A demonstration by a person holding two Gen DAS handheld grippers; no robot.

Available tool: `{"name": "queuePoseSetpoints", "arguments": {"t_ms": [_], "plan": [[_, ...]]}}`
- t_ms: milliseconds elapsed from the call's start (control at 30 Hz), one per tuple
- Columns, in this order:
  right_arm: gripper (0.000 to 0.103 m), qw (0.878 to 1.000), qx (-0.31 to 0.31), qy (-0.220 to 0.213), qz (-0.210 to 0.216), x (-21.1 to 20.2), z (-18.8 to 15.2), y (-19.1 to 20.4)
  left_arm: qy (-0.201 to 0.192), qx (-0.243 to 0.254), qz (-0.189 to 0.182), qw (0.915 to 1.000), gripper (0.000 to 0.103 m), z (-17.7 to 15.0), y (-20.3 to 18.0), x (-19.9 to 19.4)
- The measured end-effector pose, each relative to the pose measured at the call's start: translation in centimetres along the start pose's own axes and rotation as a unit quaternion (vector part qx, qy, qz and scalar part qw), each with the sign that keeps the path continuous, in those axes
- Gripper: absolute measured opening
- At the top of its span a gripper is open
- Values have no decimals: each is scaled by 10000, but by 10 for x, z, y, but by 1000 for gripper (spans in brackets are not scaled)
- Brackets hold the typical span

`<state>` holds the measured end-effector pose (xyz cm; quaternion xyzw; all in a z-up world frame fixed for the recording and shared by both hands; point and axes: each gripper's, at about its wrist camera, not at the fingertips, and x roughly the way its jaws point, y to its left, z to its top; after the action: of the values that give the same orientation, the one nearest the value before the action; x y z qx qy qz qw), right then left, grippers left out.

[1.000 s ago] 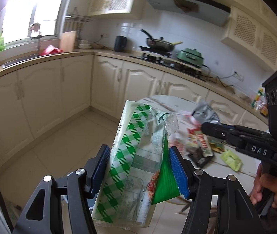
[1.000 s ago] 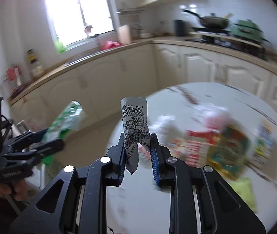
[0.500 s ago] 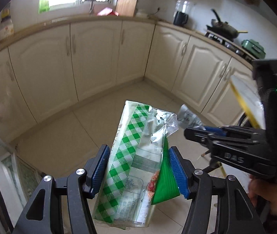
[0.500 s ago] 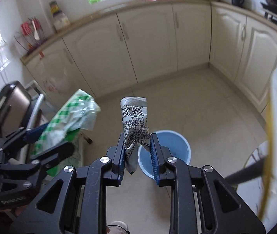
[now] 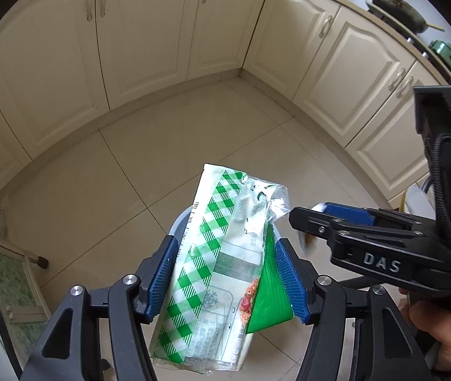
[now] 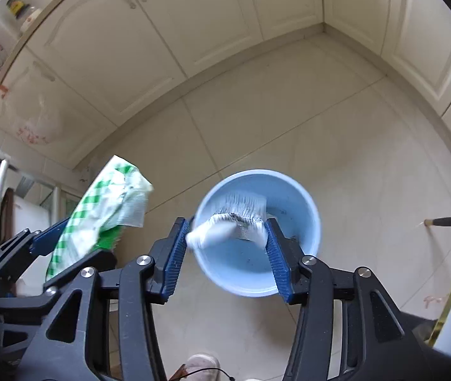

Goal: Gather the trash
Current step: 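Carry both items over the blue bucket and open both grippers, then raise both tools away from the bucket back toward the table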

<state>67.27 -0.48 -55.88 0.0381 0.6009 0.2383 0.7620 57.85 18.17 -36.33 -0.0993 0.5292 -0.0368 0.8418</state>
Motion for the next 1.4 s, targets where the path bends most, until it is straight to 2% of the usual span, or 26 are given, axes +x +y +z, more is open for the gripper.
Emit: {"name": "queuePoseSetpoints", "arguments": {"t_ms": [233, 300, 400, 533, 767, 867, 967, 1033, 1100, 1167, 1200, 1233, 1300, 1333, 1367, 1400], "plan": [[53, 9996, 267, -43, 101, 8, -2, -19, 237, -132, 205, 9994, 62, 35, -3, 47], [53, 9995, 298, -55, 96, 10, -1, -20, 320, -122, 230, 9991, 70, 41, -11, 61], [56, 9994, 318, -99, 47, 5, 0, -18, 291, -110, 333, 9990, 77, 47, -16, 60], [61, 9992, 355, -179, 23, -8, -5, -9, 166, -210, 504, 9984, 78, 49, -20, 46], [62, 9991, 187, -352, 172, -42, -12, 17, -336, -429, 967, 9938, 79, 37, -16, -18], [65, 9977, -166, -617, 246, -80, -17, 53, -648, -587, 1048, 9906, 80, 30, -19, -59], [73, 9939, -468, -993, 107, -125, -26, 79, -1071, -598, 1245, 9846, 82, 23, -29, -105], [75, 9922, -552, -1120, 58, -139, -31, 85, -1397, -615, 1366, 9788, 84, 18, -40, -137], [78, 9868, -747, -1436, -97, -176, -41, 101, -1720, -559, 1470, 9725, 88, 11, -55, -168], [86, 9767, -953, -1904, -269, -231, -63, 119, -2023, -492, 1529, 9661, 91, 3, -67, -200], [93, 9735, -990, -2038, -319, -249, -71, 123, -2153, -457, 1517, 9636, 92, -3, -74, -215], [96, 9735, -990, -2038, -319, -249, -71, 123, -2300, -426, 1494, 9607, 92, -8, -82, -229], [96, 9660, -1077, -2316, -388, -284, -86, 132, -2644, -314, 1429, 9533, 96, -21, -105, -260], [100, 9580, -1132, -2586, -505, -325, -106, 142, -2808, -264, 1434, 9486, 98, -31, -116, -275], [103, 9528, -1132, -2763, -554, -347, -119, 144, -2947, -201, 1432, 9446, 101, -40, -126, -286], [103, 9528, -1132, -2763, -554, -347, -119, 144, -3087, -149, 1426, 9403, 102, -51, -139, -297]]}}
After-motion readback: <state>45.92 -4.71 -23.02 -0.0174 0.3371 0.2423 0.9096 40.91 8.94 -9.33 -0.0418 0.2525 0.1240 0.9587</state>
